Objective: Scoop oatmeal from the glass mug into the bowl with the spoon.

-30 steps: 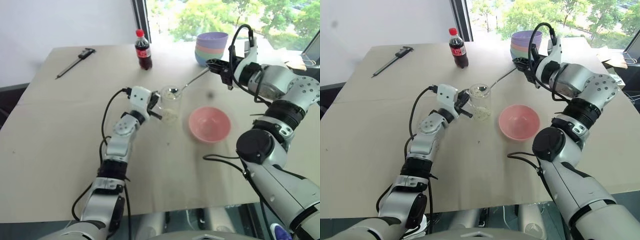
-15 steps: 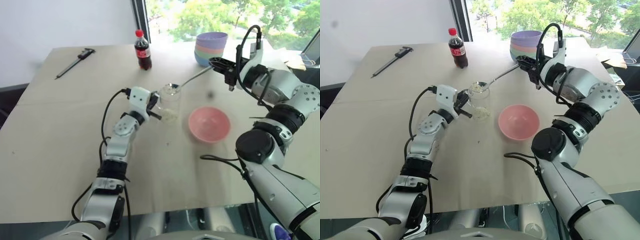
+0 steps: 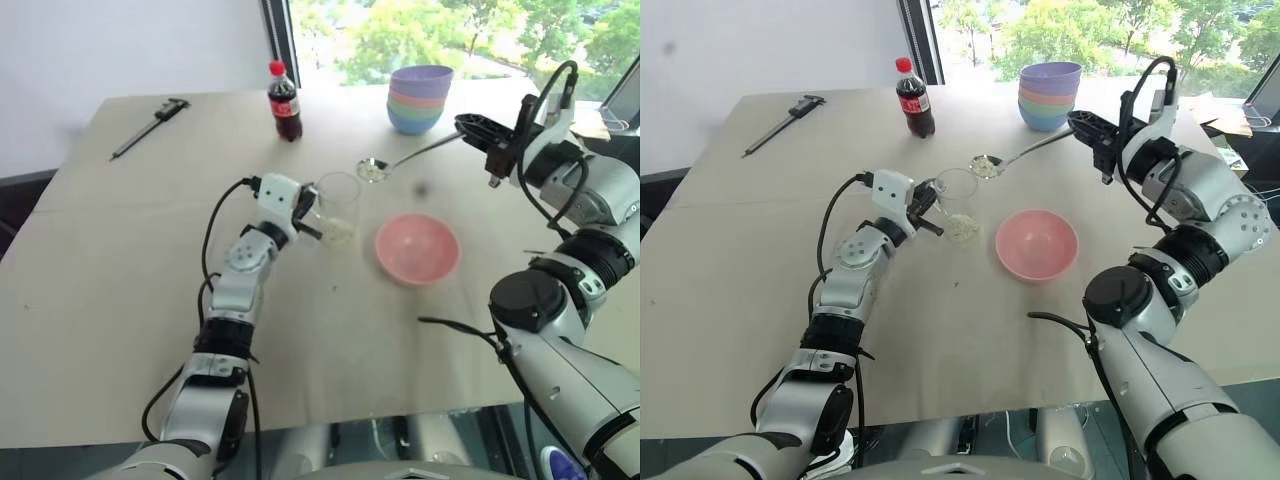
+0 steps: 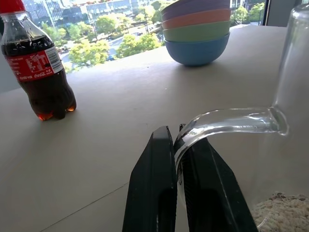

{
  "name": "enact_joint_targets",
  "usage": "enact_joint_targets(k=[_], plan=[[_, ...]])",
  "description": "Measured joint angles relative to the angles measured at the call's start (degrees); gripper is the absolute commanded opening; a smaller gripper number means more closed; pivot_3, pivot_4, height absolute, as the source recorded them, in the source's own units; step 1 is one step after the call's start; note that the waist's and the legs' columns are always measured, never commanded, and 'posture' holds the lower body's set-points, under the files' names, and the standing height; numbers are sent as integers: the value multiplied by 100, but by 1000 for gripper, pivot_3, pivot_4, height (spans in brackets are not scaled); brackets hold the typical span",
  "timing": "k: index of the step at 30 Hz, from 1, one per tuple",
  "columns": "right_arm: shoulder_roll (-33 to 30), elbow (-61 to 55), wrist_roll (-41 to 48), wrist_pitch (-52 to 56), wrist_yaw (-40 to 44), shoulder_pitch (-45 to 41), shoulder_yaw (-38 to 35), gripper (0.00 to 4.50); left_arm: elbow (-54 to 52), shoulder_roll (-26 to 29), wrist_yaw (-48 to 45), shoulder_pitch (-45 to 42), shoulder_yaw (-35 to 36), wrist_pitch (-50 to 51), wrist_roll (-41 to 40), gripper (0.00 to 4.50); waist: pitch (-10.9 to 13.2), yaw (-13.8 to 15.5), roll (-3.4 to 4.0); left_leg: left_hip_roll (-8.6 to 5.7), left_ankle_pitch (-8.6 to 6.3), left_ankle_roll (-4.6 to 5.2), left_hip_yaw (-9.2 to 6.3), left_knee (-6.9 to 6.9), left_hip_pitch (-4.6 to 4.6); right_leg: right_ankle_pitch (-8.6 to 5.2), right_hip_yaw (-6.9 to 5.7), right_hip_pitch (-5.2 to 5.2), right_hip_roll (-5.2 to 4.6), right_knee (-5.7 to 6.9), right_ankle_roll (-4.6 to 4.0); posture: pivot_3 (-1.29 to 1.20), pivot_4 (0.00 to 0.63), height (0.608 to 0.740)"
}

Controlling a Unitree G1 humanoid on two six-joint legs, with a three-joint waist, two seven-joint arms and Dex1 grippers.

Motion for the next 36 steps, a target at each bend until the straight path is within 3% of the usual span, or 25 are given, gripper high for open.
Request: enact_joint_targets(k=[4, 11, 14, 27, 30, 36], plan=[[8, -253, 836, -122, -487, 531, 152, 0, 35, -2, -19, -8, -18, -6, -4, 24, -3, 13, -1, 0, -1, 4, -4, 1, 7, 0, -5, 15, 1, -7, 1, 0, 150, 740], [-542, -793, 3246, -1647, -1664, 2396, 1741, 0, 87, 3, -26, -37, -17, -14, -8, 24, -6, -9, 0, 1, 0, 6, -2, 1, 13, -1, -3, 20, 2, -7, 2, 0, 150, 740], [-869, -993, 3784, -2208, -1771, 2820, 2252, 0, 90, 12, -25, -31, -16, -14, -7, 24, -6, -15, 1, 1, 0, 8, 0, 1, 19, -1, -1, 27, 4, -7, 3, 0, 150, 740], [-2332, -1158, 3934, -2741, -978, 3599, 3474, 0, 189, -31, -52, -55, -31, -60, -9, 24, -6, 13, 1, 6, -2, 13, -7, 1, 29, 5, -5, 58, 12, -46, 13, 0, 150, 740], [-2935, -1270, 3906, -2725, -588, 3692, 3972, 0, 202, -39, -55, -55, -31, -91, -12, 24, -6, 17, 2, 6, -3, 15, -9, 1, 25, 7, -6, 59, 12, -56, 17, 0, 150, 740], [-3801, -1947, 2997, -2526, 589, 3377, 4905, 0, 208, -37, -54, -56, -21, -104, -13, 24, -7, 21, 2, 7, -3, 16, -10, 2, 24, 7, -7, 60, 13, -62, 18, 0, 150, 740]])
